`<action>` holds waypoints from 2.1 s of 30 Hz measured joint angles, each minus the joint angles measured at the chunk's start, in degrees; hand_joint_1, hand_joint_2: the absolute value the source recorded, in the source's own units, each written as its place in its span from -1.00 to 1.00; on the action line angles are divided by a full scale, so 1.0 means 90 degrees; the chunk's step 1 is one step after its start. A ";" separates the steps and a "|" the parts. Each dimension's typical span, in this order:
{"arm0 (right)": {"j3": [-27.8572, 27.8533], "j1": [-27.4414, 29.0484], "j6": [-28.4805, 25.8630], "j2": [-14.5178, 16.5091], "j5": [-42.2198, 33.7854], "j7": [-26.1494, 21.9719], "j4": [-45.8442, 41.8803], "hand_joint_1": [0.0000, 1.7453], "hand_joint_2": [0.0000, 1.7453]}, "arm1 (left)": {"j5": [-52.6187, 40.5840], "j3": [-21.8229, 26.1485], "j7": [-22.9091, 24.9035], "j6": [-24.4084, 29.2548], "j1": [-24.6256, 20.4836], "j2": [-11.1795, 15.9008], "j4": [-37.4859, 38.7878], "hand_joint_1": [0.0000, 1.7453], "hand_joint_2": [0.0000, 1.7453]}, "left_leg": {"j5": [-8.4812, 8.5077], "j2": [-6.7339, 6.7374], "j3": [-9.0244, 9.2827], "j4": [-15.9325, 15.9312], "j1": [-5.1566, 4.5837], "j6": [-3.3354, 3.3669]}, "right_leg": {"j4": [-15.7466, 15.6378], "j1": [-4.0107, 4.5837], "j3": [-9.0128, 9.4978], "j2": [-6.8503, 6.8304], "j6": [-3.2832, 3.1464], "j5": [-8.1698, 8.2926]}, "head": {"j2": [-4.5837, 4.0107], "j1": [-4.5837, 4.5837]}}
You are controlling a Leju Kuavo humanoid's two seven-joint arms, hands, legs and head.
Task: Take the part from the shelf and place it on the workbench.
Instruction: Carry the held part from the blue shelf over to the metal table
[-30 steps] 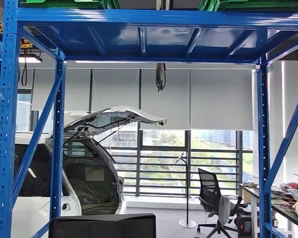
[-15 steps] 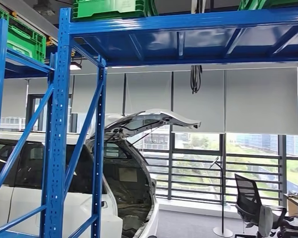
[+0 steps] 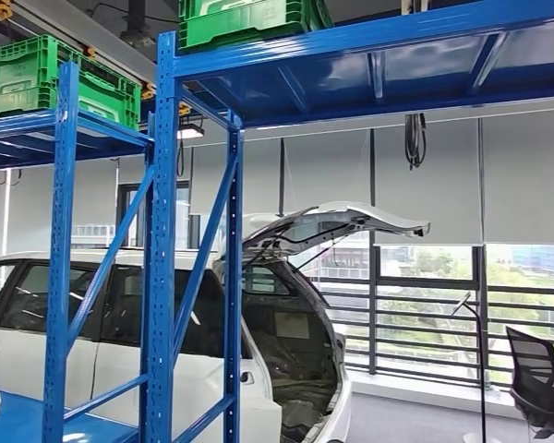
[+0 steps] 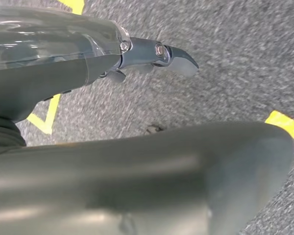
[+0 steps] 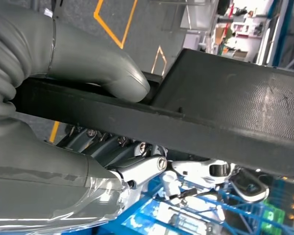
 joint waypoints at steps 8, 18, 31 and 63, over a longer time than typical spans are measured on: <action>0.0052 -0.0001 -0.0114 0.0030 0.0034 -0.0048 -0.0027 1.00 1.00 | -0.0038 0.0016 -0.0069 0.0000 -0.0030 0.0024 0.0000 -1.00 1.00 | -0.0484 0.0673 -0.0269 0.1063 -0.0003 -0.0134 | -0.0029 0.0002 -0.0022 -0.0708 -0.0039 0.0027 | 0.0000 0.0001; -0.0044 0.0196 -0.0281 -0.0032 0.0064 -0.0247 -0.0243 1.00 1.00 | -0.0219 0.0018 -0.0085 -0.0002 -0.0031 0.0122 0.0000 -1.00 1.00 | -0.0098 0.0725 0.0210 -0.0040 -0.0056 0.0212 | 0.0910 0.0006 -0.0366 -0.0499 0.0226 -0.0619 | 0.0000 -0.0002; -0.0312 0.0427 -0.0337 -0.0005 0.0221 -0.0460 -0.0422 1.00 1.00 | -0.0347 0.0062 0.0274 0.0172 0.0107 0.0264 -0.0036 -1.00 1.00 | -0.0052 0.0040 -0.0020 0.0071 -0.0073 0.0060 | -0.0005 -0.0015 -0.0042 -0.0048 -0.0037 0.0042 | 0.0000 0.0001; -0.0333 0.0172 -0.0170 0.0189 0.0441 -0.0435 -0.0479 1.00 1.00 | -0.0406 0.0207 -0.0029 0.0096 0.0013 0.0280 -0.0070 -1.00 1.00 | -0.0277 0.0263 -0.0093 0.0339 -0.0084 0.0011 | -0.0053 -0.0051 -0.0087 -0.0168 -0.0083 0.0142 | 0.0000 -0.0002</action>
